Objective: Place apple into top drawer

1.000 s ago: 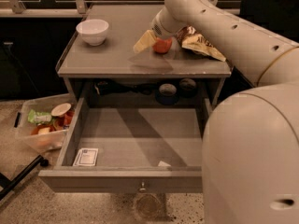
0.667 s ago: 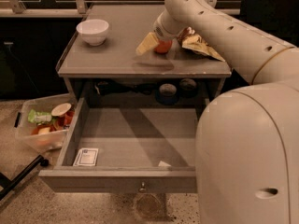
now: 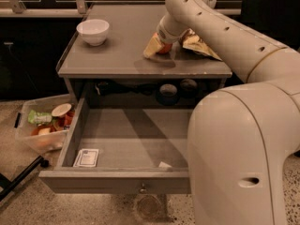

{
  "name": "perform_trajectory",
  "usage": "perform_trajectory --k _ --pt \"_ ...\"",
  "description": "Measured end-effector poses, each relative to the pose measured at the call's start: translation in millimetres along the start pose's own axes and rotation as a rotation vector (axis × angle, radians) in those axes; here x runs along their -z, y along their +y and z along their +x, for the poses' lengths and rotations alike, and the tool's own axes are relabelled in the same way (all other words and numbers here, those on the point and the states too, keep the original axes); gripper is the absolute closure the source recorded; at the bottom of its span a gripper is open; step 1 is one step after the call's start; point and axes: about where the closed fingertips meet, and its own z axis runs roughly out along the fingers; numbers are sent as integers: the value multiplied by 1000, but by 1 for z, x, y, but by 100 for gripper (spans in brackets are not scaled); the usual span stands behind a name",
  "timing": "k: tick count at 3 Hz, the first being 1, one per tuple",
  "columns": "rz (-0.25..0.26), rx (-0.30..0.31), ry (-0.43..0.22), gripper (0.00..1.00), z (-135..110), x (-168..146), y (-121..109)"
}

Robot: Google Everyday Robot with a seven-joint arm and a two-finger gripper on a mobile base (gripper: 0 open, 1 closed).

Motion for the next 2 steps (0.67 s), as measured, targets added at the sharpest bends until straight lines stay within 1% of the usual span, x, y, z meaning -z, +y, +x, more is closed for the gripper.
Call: perform_trajectory --k 1,2 --pt "1 5 -8 43 0 7 -3" --pt "2 7 -42 66 -2 25 -5"
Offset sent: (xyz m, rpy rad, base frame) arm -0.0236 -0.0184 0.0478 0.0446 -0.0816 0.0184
